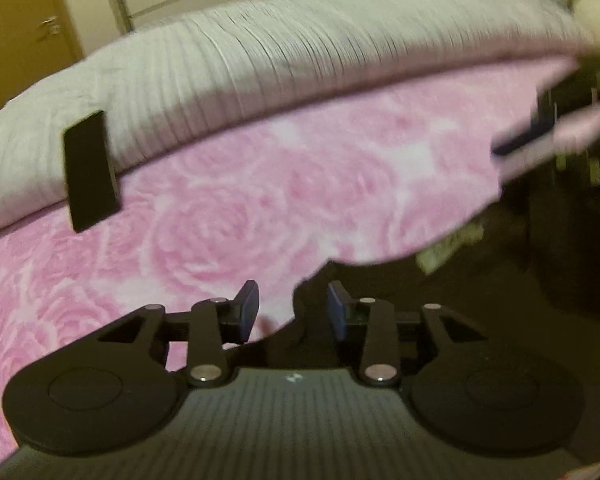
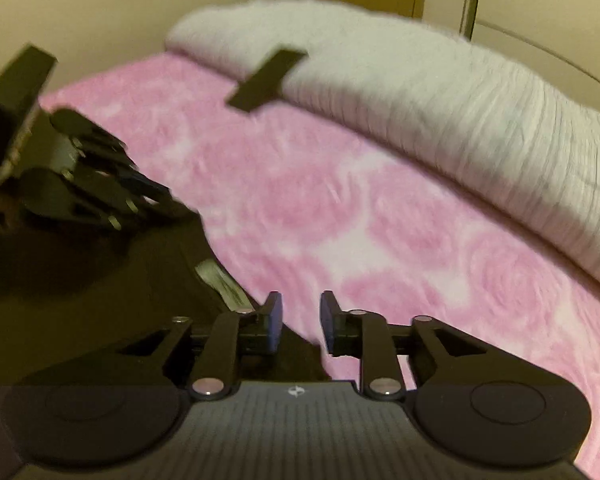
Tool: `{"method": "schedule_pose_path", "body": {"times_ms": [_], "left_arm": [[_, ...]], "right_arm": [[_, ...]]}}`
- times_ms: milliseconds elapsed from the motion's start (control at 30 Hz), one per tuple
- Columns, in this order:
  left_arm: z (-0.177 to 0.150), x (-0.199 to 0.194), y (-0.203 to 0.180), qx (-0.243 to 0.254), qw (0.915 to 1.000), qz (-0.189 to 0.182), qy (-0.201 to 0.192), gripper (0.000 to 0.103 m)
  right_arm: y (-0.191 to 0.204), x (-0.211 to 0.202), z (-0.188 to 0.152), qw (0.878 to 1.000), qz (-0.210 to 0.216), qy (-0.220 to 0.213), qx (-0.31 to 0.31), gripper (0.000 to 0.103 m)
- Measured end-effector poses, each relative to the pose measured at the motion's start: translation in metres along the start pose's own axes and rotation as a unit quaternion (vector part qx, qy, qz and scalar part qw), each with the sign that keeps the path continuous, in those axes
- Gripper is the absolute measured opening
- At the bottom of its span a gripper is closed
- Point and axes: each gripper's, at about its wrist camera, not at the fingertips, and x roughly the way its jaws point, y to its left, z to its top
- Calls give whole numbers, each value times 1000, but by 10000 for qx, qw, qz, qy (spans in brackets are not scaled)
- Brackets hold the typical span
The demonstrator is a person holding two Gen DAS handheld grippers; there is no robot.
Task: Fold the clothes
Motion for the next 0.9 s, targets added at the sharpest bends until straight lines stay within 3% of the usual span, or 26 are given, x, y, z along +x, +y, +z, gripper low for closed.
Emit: {"method": "schedule_pose_path", "body": {"times_ms": [100, 233, 300, 333, 400, 600, 900], "left_arm": [[1, -19, 4, -379, 9992, -81, -133, 33], [-21, -41, -17, -666, 9968, -402, 179, 36], [-39, -45, -33, -770, 9939, -615, 500, 38], [-51, -44, -46, -668, 9926, -725, 708, 38], [-66, -50, -62, -461, 9950, -601, 645, 38], [-86, -90, -64, -1201, 9878, -475, 866, 39], [-171, -212, -104, -1658, 9710, -32, 1719, 45]], "right_arm": [[12, 6, -4, 9986, 479, 160, 140, 36], [21, -2, -24, 9963, 584, 291, 562, 36], [21, -19, -43, 9948, 495, 383, 800, 43], [21, -27, -52, 9939, 443, 438, 907, 53], [20, -44, -72, 9916, 338, 548, 1121, 55], [20, -95, -129, 9805, 22, 875, 1757, 55], [18, -185, -210, 9594, -593, 1298, 2435, 58]]}}
